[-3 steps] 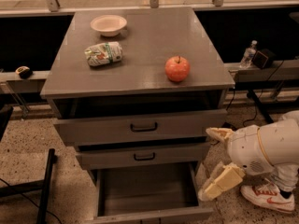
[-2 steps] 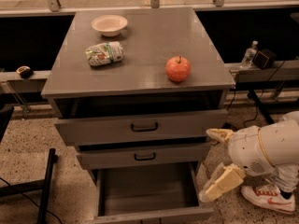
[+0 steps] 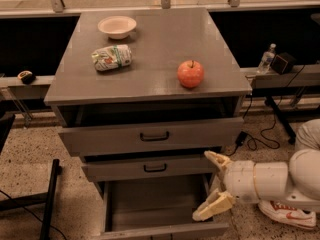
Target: Close bottom drawer
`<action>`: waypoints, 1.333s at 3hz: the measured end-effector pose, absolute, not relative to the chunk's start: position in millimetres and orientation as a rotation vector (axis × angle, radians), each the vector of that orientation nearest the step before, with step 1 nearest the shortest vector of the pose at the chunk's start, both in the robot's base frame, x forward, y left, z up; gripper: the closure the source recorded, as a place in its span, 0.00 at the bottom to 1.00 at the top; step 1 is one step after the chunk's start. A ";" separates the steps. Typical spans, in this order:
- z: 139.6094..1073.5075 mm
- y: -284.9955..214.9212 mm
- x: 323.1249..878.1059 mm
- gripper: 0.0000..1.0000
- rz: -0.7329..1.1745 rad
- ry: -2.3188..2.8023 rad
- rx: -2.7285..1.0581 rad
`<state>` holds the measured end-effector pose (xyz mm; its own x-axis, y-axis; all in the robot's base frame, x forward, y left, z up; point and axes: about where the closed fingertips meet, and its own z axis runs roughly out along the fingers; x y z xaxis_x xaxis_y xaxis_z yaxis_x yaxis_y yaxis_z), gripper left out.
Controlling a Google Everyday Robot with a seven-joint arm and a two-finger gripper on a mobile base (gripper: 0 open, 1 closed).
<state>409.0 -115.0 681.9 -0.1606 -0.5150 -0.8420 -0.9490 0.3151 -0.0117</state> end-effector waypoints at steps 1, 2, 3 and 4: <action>629.6 -118.9 413.4 0.00 0.738 1.671 -1.315; 604.0 -110.9 409.0 0.00 0.792 1.638 -1.302; 588.2 -105.9 408.5 0.00 0.796 1.628 -1.305; 546.1 -99.6 407.9 0.00 0.718 1.640 -1.315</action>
Offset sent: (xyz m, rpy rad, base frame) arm 0.0054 -0.0036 -0.0418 0.0630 -0.0647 0.0365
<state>407.9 -99.6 546.1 -0.0431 -0.4451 -0.8945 -0.9590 0.2695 -0.0879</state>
